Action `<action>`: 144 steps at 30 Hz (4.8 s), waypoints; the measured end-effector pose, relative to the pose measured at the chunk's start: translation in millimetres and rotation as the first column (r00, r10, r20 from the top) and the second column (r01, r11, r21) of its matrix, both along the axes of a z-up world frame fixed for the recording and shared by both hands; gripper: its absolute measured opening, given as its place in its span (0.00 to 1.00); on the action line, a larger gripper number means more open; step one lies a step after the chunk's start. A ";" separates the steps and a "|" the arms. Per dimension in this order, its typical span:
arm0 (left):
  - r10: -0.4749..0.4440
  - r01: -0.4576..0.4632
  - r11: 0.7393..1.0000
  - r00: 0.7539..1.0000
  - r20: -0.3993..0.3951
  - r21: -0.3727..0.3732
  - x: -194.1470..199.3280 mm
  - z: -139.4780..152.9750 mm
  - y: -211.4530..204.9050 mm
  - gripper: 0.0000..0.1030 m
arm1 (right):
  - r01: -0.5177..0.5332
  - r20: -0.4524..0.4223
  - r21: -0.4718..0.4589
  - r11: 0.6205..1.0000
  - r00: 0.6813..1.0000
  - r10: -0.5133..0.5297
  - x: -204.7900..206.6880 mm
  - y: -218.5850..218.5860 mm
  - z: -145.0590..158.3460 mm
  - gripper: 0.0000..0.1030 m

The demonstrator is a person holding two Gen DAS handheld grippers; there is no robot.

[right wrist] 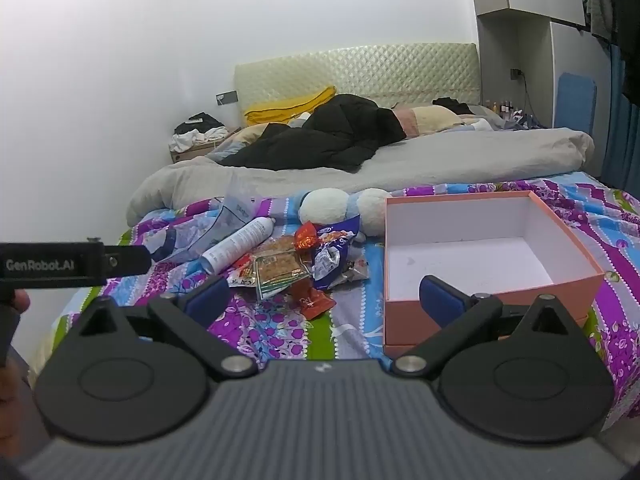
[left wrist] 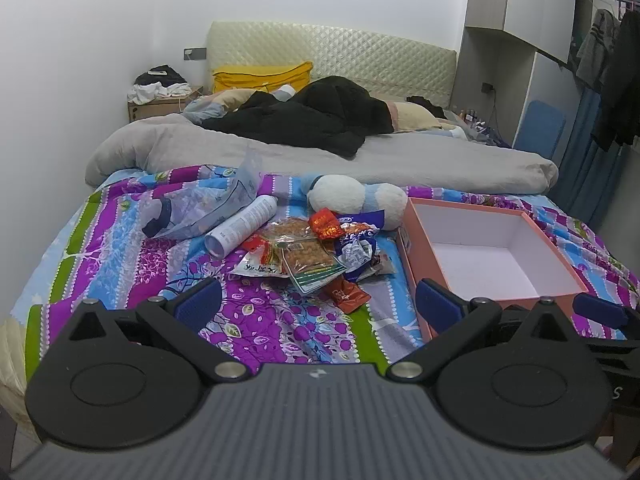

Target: Organize snacks

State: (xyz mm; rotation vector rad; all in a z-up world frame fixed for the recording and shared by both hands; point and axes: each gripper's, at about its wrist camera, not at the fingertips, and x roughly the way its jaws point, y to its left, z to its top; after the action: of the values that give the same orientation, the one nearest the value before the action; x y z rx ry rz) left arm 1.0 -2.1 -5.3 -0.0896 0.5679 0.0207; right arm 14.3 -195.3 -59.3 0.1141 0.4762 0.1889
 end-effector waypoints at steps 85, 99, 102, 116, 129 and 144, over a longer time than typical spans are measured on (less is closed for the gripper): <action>-0.075 0.060 0.991 0.989 -0.128 -0.122 32.0 -28.4 16.9 1.00 | -0.026 -0.128 0.032 0.999 0.991 0.030 12.5 -0.1 -27.6 1.00; -0.104 0.072 0.974 0.984 -0.142 -0.215 82.5 -58.5 38.0 1.00 | -0.088 -0.145 0.021 0.996 0.985 0.090 38.0 25.0 -41.6 1.00; -0.094 0.053 0.966 0.984 -0.149 -0.254 95.3 -69.1 48.4 1.00 | -0.119 -0.156 0.014 0.993 0.980 0.120 49.1 33.3 -47.5 0.87; -0.085 -0.021 0.906 0.969 -0.230 -0.422 172.7 -143.0 92.3 1.00 | -0.215 -0.221 -0.158 0.964 0.959 0.178 123.8 84.6 -102.9 0.68; -0.115 -0.059 0.856 0.947 -0.300 -0.514 259.4 -210.5 106.0 0.91 | -0.288 -0.326 -0.252 0.924 0.924 0.199 209.2 100.9 -168.1 0.68; -0.185 -0.104 0.745 0.916 -0.355 -0.659 307.5 -266.7 105.2 0.50 | -0.390 -0.354 -0.318 0.864 0.894 0.274 277.6 117.8 -209.1 0.66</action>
State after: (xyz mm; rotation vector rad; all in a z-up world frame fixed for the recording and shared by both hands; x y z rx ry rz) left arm 308.6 103.1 -272.0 -0.8011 0.9752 -0.2203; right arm 291.9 -77.4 -268.5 -0.3351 0.8279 0.4231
